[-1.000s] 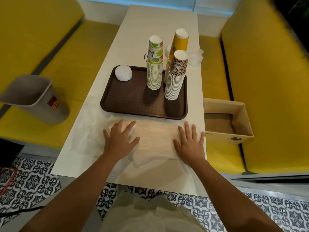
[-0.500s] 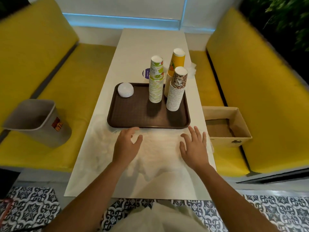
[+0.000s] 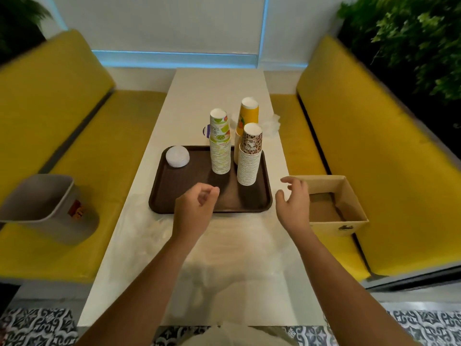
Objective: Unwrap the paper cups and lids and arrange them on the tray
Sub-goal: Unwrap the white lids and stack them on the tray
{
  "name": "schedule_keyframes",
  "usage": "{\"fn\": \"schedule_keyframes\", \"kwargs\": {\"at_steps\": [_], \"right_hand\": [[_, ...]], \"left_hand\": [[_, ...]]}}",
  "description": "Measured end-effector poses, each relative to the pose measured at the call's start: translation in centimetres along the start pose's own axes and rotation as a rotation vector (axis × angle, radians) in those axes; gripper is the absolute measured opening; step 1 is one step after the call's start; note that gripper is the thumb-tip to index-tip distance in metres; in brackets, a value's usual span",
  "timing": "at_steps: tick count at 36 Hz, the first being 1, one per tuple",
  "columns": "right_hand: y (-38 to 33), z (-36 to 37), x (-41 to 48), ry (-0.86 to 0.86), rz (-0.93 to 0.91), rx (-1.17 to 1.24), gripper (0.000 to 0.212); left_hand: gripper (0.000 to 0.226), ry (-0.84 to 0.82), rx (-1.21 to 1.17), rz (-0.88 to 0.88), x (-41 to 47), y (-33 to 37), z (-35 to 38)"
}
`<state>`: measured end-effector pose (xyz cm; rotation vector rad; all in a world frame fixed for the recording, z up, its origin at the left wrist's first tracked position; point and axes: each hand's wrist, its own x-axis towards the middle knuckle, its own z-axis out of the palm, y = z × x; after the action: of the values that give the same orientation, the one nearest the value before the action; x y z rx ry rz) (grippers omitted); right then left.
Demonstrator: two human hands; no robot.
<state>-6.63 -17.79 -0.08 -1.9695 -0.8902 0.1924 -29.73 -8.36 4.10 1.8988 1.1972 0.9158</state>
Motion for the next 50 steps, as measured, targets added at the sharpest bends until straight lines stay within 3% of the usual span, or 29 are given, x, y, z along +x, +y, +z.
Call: {"fn": "schedule_keyframes", "kwargs": {"at_steps": [4, 12, 32, 41, 50], "right_hand": [[0.6, -1.2, 3.4, -0.102, 0.010, 0.035, 0.033], [1.9, -2.5, 10.3, -0.237, 0.037, -0.030, 0.031], [4.1, 4.2, 24.9, -0.384, 0.077, -0.155, 0.038], [4.8, 7.7, 30.4, -0.411, 0.045, -0.320, 0.059], [6.4, 11.6, 36.1, -0.487, -0.097, -0.636, 0.078]], "left_hand": [[0.005, 0.051, -0.002, 0.006, 1.6, 2.8, 1.4], [0.014, 0.154, -0.005, -0.014, 4.6, 7.4, 4.6], [0.028, 0.104, 0.201, 0.102, 13.9, 12.6, 6.7], [0.040, 0.057, 0.365, 0.197, 19.1, 11.9, 8.0], [0.031, 0.004, 0.519, 0.295, 23.1, 11.2, 9.4]]}}
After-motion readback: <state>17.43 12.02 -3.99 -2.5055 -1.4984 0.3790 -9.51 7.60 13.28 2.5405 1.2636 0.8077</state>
